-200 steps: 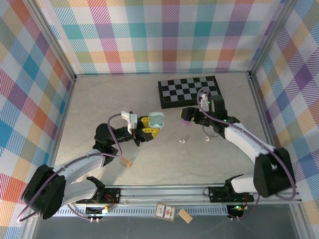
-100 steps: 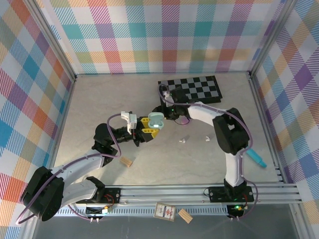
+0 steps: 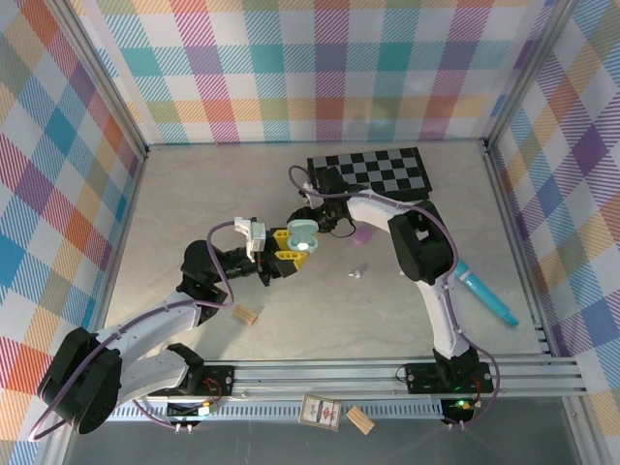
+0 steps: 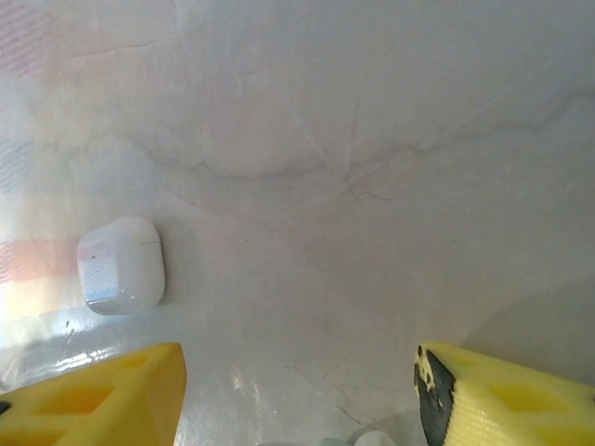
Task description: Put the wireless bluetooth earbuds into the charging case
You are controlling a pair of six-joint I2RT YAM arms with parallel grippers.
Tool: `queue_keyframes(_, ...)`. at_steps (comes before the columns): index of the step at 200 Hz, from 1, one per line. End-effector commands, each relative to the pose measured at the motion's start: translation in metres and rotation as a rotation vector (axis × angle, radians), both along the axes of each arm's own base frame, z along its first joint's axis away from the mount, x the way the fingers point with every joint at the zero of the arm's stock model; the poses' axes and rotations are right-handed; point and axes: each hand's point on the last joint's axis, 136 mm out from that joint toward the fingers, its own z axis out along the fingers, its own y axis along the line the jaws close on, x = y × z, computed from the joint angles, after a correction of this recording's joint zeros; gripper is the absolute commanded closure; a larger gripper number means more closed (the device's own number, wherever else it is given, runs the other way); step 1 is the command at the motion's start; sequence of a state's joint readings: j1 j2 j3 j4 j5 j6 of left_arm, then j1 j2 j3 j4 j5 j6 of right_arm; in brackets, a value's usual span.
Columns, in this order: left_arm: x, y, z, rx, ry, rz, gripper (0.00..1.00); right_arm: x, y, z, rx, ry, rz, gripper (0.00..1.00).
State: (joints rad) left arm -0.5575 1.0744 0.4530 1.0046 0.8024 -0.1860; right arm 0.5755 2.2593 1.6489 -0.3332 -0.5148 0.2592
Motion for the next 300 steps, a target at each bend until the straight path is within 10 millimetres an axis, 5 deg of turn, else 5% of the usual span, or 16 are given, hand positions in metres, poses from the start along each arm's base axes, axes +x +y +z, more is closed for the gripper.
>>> queue_keyframes(1,-0.004,0.003,0.015,-0.016,-0.067,-0.002,0.69,-0.032,-0.001,-0.010,0.004,0.069,0.063,0.36)
queue_keyframes(90,-0.005,0.004,0.016,-0.013,-0.069,-0.004,0.69,-0.054,-0.013,-0.006,-0.046,0.056,0.058,0.40)
queue_keyframes(206,0.013,0.032,0.023,-0.067,-0.097,0.166,0.70,-0.023,-0.040,0.017,-0.404,-0.175,-0.104,0.38)
queue_keyframes(264,0.020,0.048,0.045,-0.125,-0.139,0.203,0.70,-0.024,-0.040,0.016,-0.608,-0.211,-0.200,0.41)
queue_keyframes(300,0.018,0.047,0.048,-0.117,-0.142,0.185,0.70,-0.027,-0.034,0.007,-0.740,-0.272,-0.147,0.52)
